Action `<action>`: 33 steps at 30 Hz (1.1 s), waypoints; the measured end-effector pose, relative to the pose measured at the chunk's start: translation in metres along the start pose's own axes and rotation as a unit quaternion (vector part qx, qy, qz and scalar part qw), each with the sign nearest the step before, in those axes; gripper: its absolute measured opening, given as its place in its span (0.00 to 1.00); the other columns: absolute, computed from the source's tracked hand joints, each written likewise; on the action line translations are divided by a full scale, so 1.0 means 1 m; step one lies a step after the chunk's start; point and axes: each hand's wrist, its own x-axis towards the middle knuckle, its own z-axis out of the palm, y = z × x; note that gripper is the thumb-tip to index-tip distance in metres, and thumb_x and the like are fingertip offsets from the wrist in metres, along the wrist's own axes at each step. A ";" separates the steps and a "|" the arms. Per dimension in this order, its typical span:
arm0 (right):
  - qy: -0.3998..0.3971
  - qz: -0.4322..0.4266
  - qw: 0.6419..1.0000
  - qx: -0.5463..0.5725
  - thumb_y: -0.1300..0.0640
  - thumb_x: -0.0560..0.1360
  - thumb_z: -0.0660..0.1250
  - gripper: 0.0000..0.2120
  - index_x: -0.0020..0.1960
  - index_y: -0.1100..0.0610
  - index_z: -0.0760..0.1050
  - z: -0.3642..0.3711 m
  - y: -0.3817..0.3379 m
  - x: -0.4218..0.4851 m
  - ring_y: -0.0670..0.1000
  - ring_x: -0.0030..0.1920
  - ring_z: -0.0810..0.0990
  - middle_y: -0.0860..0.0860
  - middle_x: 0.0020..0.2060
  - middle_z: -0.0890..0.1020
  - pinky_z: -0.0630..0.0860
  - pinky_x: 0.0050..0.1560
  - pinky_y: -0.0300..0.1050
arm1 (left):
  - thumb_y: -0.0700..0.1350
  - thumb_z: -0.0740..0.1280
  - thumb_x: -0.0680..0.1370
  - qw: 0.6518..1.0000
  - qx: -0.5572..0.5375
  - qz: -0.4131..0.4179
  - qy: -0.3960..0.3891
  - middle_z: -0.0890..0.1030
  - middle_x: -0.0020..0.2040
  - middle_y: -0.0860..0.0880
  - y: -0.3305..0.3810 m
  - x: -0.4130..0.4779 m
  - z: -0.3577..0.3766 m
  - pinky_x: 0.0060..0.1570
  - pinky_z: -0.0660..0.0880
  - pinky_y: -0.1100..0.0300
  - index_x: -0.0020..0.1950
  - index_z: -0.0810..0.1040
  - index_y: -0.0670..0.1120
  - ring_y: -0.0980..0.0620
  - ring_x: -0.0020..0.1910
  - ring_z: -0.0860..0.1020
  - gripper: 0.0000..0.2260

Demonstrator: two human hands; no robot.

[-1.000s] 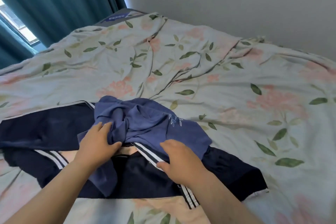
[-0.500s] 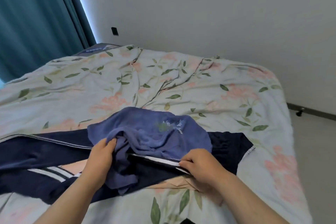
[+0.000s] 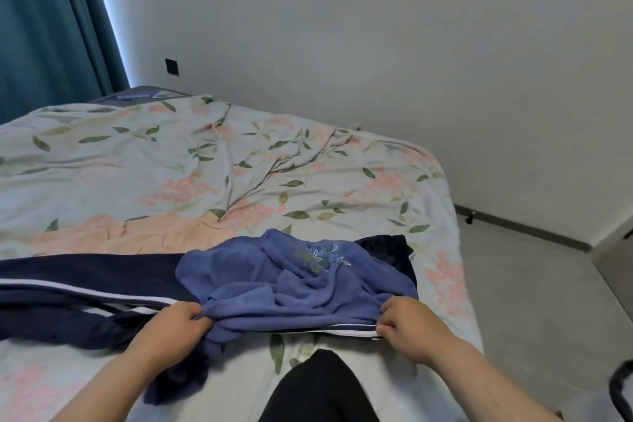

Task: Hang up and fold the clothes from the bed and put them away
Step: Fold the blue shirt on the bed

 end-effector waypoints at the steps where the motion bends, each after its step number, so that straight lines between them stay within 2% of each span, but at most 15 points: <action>1: -0.015 0.013 1.000 -0.007 0.54 0.76 0.61 0.14 0.34 0.59 0.74 0.002 -0.002 0.001 0.54 0.40 0.75 0.54 0.37 0.77 0.71 0.40 0.50 | 0.48 0.65 0.73 1.000 0.000 -0.013 -0.024 0.79 0.29 0.49 -0.004 -0.003 0.000 0.35 0.72 0.56 0.33 0.74 0.45 0.53 0.30 0.76 0.11; 4: -0.054 0.030 0.998 -0.003 0.51 0.77 0.61 0.20 0.29 0.56 0.62 0.004 -0.014 0.006 0.51 0.28 0.64 0.53 0.27 0.67 0.59 0.30 0.48 | 0.45 0.68 0.71 0.994 -0.034 0.012 -0.103 0.71 0.26 0.52 0.002 -0.019 0.001 0.32 0.65 0.58 0.29 0.69 0.46 0.52 0.28 0.69 0.13; 6: -0.035 0.002 0.999 0.031 0.51 0.77 0.62 0.19 0.30 0.53 0.62 0.006 -0.031 0.014 0.50 0.30 0.67 0.51 0.28 0.68 0.58 0.30 0.46 | 0.44 0.69 0.70 0.983 -0.143 0.041 -0.109 0.70 0.29 0.52 0.021 -0.033 0.003 0.32 0.63 0.60 0.28 0.69 0.48 0.55 0.31 0.67 0.13; 8: 0.005 -0.047 0.992 0.118 0.50 0.77 0.64 0.05 0.44 0.50 0.76 0.012 -0.055 0.023 0.52 0.49 0.78 0.49 0.46 0.80 0.71 0.42 0.45 | 0.43 0.68 0.70 0.957 -0.263 0.060 -0.101 0.73 0.32 0.51 0.041 -0.040 0.010 0.34 0.66 0.62 0.30 0.74 0.47 0.55 0.33 0.70 0.09; 10: -0.015 -0.079 0.974 0.212 0.48 0.75 0.69 0.26 0.72 0.48 0.70 0.018 -0.083 0.031 0.46 0.68 0.71 0.45 0.68 0.73 0.69 0.66 0.41 | 0.37 0.69 0.73 0.933 -0.333 0.056 -0.124 0.78 0.35 0.47 0.059 -0.042 0.019 0.40 0.69 0.60 0.35 0.80 0.42 0.53 0.37 0.73 0.07; 11: -0.042 -0.087 0.963 0.251 0.49 0.75 0.70 0.31 0.76 0.47 0.66 0.021 -0.094 0.034 0.44 0.70 0.68 0.44 0.71 0.70 0.66 0.69 0.39 | 0.35 0.69 0.73 0.926 -0.352 0.039 -0.133 0.78 0.35 0.45 0.067 -0.043 0.024 0.40 0.68 0.57 0.36 0.80 0.39 0.52 0.38 0.74 0.06; 14: -0.055 -0.083 0.952 0.289 0.54 0.76 0.68 0.19 0.67 0.50 0.78 0.028 -0.104 0.043 0.41 0.58 0.76 0.46 0.61 0.81 0.71 0.61 0.36 | 0.41 0.68 0.62 0.960 -0.211 -0.012 -0.182 0.70 0.29 0.46 0.079 -0.040 0.028 0.34 0.62 0.57 0.28 0.75 0.45 0.51 0.32 0.67 0.04; 17: 0.082 0.012 0.960 0.269 0.55 0.77 0.65 0.10 0.56 0.53 0.82 0.028 -0.074 0.046 0.49 0.57 0.79 0.49 0.54 0.83 0.74 0.60 0.45 | 0.47 0.67 0.63 0.961 0.040 -0.020 -0.271 0.78 0.29 0.49 0.076 -0.025 0.021 0.32 0.70 0.62 0.31 0.80 0.45 0.52 0.30 0.74 0.06; 19: 0.168 0.105 0.964 0.178 0.54 0.78 0.64 0.16 0.66 0.54 0.77 0.025 -0.041 0.049 0.55 0.70 0.71 0.53 0.68 0.75 0.68 0.68 0.47 | 0.53 0.70 0.66 0.971 -0.039 -0.031 -0.232 0.79 0.28 0.51 0.079 -0.007 0.017 0.32 0.71 0.63 0.28 0.76 0.47 0.53 0.28 0.76 0.11; 23: 0.085 0.195 0.963 0.164 0.48 0.81 0.63 0.34 0.81 0.57 0.52 0.023 0.001 0.058 0.58 0.79 0.55 0.57 0.80 0.55 0.58 0.76 0.51 | 0.54 0.68 0.74 0.997 0.068 0.026 0.039 0.79 0.46 0.49 0.085 0.058 0.025 0.45 0.75 0.54 0.44 0.77 0.48 0.51 0.44 0.77 0.10; 25: 0.082 0.208 0.963 0.149 0.47 0.81 0.63 0.30 0.78 0.56 0.58 0.025 0.010 0.065 0.59 0.73 0.67 0.56 0.73 0.69 0.67 0.68 0.50 | 0.55 0.68 0.75 0.990 0.120 0.003 0.080 0.75 0.63 0.45 0.081 0.085 0.032 0.57 0.75 0.50 0.64 0.74 0.48 0.45 0.60 0.74 0.20; 27: 0.097 0.191 0.969 0.125 0.48 0.80 0.62 0.06 0.52 0.49 0.75 0.024 0.017 0.065 0.57 0.58 0.77 0.51 0.50 0.81 0.71 0.54 0.47 | 0.59 0.67 0.75 0.979 0.189 -0.014 0.069 0.73 0.68 0.45 0.072 0.100 0.035 0.57 0.74 0.51 0.73 0.67 0.50 0.43 0.64 0.73 0.29; 28: 0.109 0.179 0.968 0.135 0.50 0.79 0.62 0.10 0.39 0.48 0.70 0.025 0.022 0.064 0.56 0.49 0.78 0.48 0.39 0.78 0.70 0.47 0.47 | 0.59 0.66 0.76 0.973 0.219 -0.004 0.072 0.76 0.64 0.46 0.068 0.104 0.036 0.52 0.74 0.52 0.71 0.69 0.54 0.43 0.61 0.76 0.25; 30: 0.093 0.167 0.962 0.195 0.53 0.76 0.64 0.18 0.31 0.51 0.62 0.026 0.035 0.063 0.52 0.36 0.72 0.48 0.28 0.70 0.65 0.37 0.46 | 0.55 0.67 0.76 0.967 0.212 0.050 0.132 0.77 0.46 0.48 0.063 0.103 0.032 0.42 0.70 0.53 0.48 0.79 0.57 0.43 0.49 0.78 0.05; 33: 0.099 0.148 0.946 0.271 0.56 0.74 0.68 0.19 0.29 0.52 0.62 0.023 0.065 0.055 0.47 0.29 0.67 0.47 0.25 0.68 0.62 0.31 0.43 | 0.50 0.67 0.75 0.946 0.173 0.147 0.231 0.73 0.32 0.50 0.053 0.090 0.026 0.34 0.68 0.53 0.33 0.83 0.53 0.42 0.35 0.75 0.11</action>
